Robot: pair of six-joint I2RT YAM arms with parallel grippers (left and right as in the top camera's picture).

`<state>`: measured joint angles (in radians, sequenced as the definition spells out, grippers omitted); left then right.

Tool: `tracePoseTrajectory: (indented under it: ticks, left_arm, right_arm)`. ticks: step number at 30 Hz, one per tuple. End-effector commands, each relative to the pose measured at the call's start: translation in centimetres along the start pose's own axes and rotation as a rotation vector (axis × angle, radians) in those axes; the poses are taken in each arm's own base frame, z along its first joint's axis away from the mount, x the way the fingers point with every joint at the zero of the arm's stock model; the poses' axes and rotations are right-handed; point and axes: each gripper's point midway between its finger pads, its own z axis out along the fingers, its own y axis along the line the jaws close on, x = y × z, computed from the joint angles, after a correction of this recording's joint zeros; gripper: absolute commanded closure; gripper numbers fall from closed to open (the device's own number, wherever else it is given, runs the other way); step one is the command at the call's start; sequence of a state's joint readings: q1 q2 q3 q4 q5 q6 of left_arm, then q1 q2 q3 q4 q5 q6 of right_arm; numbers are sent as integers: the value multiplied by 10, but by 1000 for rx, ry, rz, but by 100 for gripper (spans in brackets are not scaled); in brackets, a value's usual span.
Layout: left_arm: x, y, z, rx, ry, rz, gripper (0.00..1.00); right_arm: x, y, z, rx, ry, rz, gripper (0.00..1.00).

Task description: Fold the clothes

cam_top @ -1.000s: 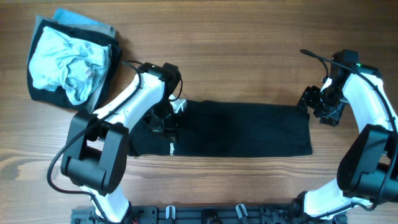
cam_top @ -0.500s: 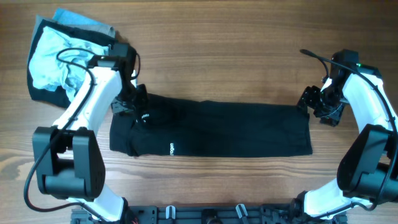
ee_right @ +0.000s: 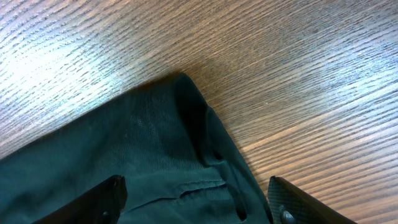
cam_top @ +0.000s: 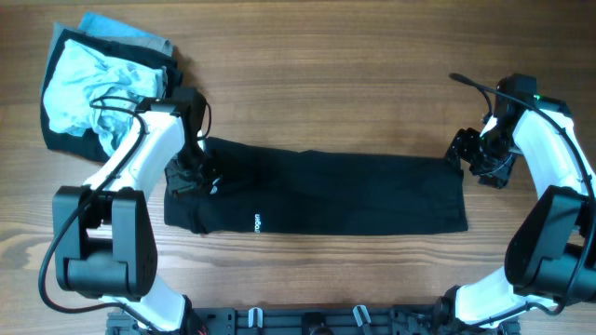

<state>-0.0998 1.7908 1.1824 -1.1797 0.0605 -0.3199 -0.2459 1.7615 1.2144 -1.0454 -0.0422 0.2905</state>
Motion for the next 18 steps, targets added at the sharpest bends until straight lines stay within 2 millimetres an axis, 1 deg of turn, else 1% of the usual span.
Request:
tracePoseTrajectory:
  ticks: [1,3,7,10,12,13,14,16,18]
  left_arm:
    - [13,10,-12,-27,3,19,96]
    - [18,15,-15,-50,7,19,96]
    - [24,17,-16,-56,26,18,96]
    - [29,19,-16,-65,47,17,92]
    - [32,20,-17,-69,59,16,94]
    - [32,18,-17,-58,62,16,96]
    - [31,14,-18,-34,55,17,96]
    - [20,-3,-24,53,10,49,96]
    - [5,-26,-33,174,-58,97,96]
  right_arm:
    - [-5,2,-8,-21,-32,0,22]
    - [-5,3,-8,-22,-34,0,22]
    - [-6,3,-9,-23,-38,-1,23]
    - [-6,3,-9,-23,-38,0,22]
    - [-6,3,-9,-23,-38,0,22]
    - [-6,3,-9,-23,-38,-1,22]
    - [-6,3,-9,-23,-38,-1,22]
    - [-6,3,-9,-24,-39,-1,22]
    - [-7,3,-9,-24,-40,-1,22]
